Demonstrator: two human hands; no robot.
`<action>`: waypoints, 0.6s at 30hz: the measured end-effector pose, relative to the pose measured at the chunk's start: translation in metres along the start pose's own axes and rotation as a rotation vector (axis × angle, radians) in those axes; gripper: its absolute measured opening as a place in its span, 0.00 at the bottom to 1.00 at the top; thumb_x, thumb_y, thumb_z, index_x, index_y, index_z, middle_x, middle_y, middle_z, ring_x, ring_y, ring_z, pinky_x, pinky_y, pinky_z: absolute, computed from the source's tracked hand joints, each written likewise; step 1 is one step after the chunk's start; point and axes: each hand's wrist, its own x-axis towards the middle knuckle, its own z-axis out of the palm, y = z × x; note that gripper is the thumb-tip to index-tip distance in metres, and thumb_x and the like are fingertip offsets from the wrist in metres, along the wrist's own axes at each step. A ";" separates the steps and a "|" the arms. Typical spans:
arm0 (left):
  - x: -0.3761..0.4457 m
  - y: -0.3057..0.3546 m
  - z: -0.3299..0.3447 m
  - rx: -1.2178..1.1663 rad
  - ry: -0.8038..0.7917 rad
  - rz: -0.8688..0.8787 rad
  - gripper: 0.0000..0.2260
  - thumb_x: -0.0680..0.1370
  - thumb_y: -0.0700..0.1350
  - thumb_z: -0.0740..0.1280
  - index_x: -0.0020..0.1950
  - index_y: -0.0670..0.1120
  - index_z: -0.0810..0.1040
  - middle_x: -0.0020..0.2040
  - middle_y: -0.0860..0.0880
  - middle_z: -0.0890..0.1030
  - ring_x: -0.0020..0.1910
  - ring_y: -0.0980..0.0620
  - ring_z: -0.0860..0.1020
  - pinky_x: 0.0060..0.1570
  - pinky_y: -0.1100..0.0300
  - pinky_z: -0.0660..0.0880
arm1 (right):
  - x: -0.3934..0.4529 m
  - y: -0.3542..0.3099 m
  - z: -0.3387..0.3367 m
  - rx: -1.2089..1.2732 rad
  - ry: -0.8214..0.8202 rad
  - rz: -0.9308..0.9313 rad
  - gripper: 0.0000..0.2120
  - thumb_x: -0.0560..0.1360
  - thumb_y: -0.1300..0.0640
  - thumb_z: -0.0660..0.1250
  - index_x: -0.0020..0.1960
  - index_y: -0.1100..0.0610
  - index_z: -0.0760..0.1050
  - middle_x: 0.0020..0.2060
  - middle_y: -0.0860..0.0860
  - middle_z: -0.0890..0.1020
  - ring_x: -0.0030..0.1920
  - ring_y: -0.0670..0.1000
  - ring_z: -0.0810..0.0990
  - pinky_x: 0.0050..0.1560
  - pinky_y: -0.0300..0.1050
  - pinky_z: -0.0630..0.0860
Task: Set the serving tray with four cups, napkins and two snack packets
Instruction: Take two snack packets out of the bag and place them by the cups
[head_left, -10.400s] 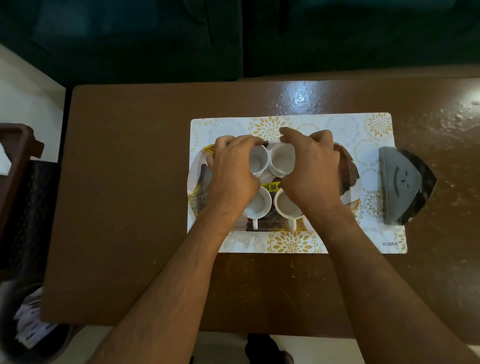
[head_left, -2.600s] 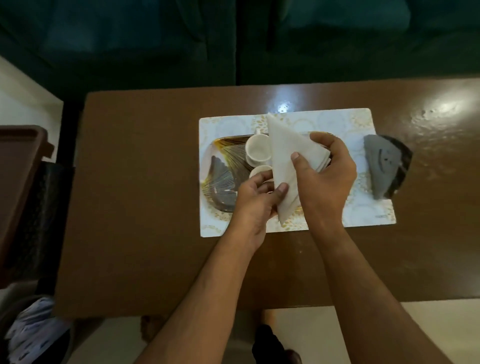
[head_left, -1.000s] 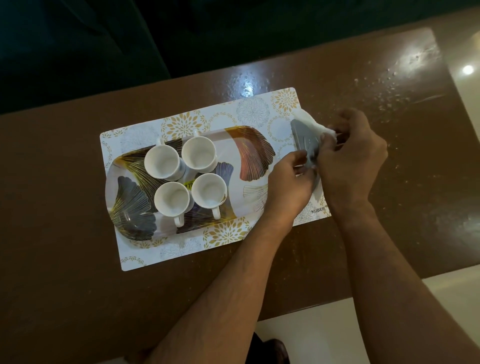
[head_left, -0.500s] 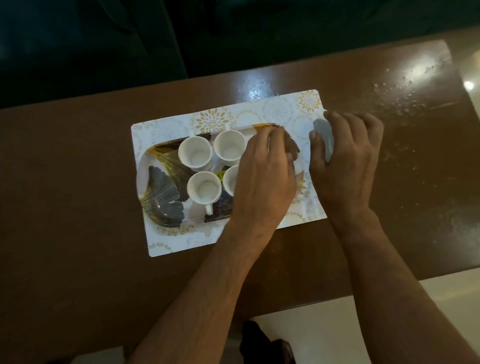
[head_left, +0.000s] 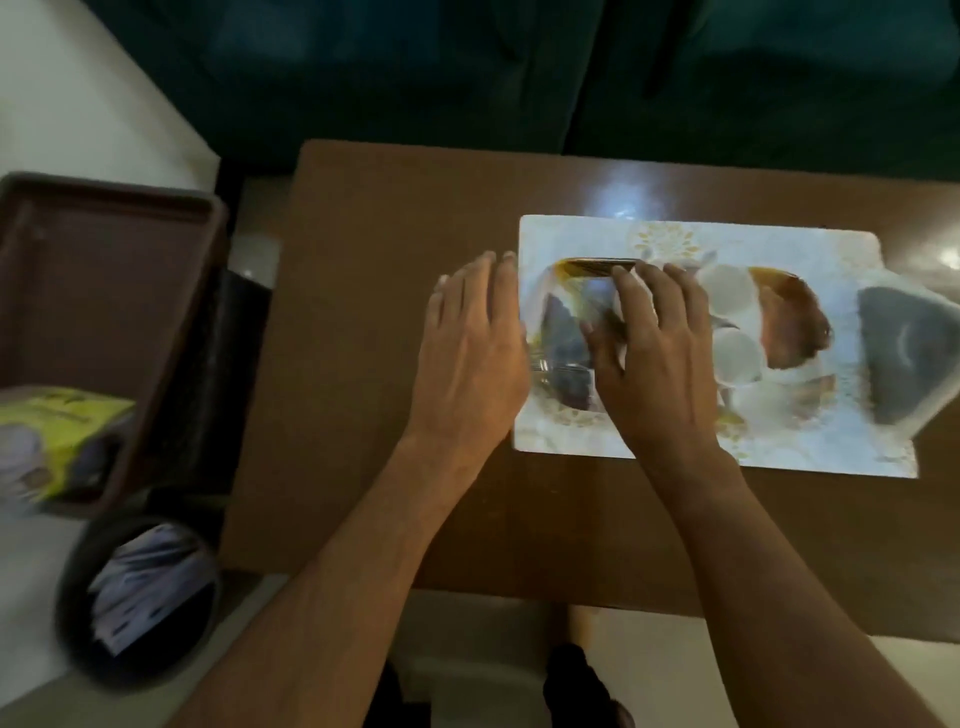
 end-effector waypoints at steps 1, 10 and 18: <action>-0.005 -0.017 -0.005 0.013 0.008 -0.021 0.27 0.85 0.48 0.64 0.82 0.42 0.62 0.80 0.40 0.68 0.80 0.42 0.67 0.80 0.46 0.60 | 0.000 -0.017 0.004 -0.002 -0.015 -0.020 0.23 0.83 0.52 0.66 0.73 0.62 0.72 0.72 0.61 0.74 0.75 0.64 0.68 0.76 0.60 0.66; -0.071 -0.202 -0.064 0.092 0.034 -0.231 0.25 0.85 0.47 0.61 0.81 0.41 0.63 0.79 0.40 0.69 0.79 0.43 0.68 0.80 0.45 0.64 | -0.004 -0.221 0.059 0.070 -0.173 -0.183 0.25 0.84 0.50 0.63 0.76 0.60 0.69 0.73 0.60 0.74 0.77 0.61 0.67 0.77 0.58 0.65; -0.127 -0.343 -0.093 0.103 0.002 -0.385 0.26 0.85 0.47 0.61 0.81 0.40 0.62 0.80 0.40 0.67 0.79 0.42 0.66 0.80 0.44 0.64 | -0.018 -0.374 0.114 0.129 -0.273 -0.320 0.25 0.83 0.47 0.62 0.75 0.60 0.69 0.72 0.59 0.74 0.77 0.60 0.66 0.77 0.60 0.66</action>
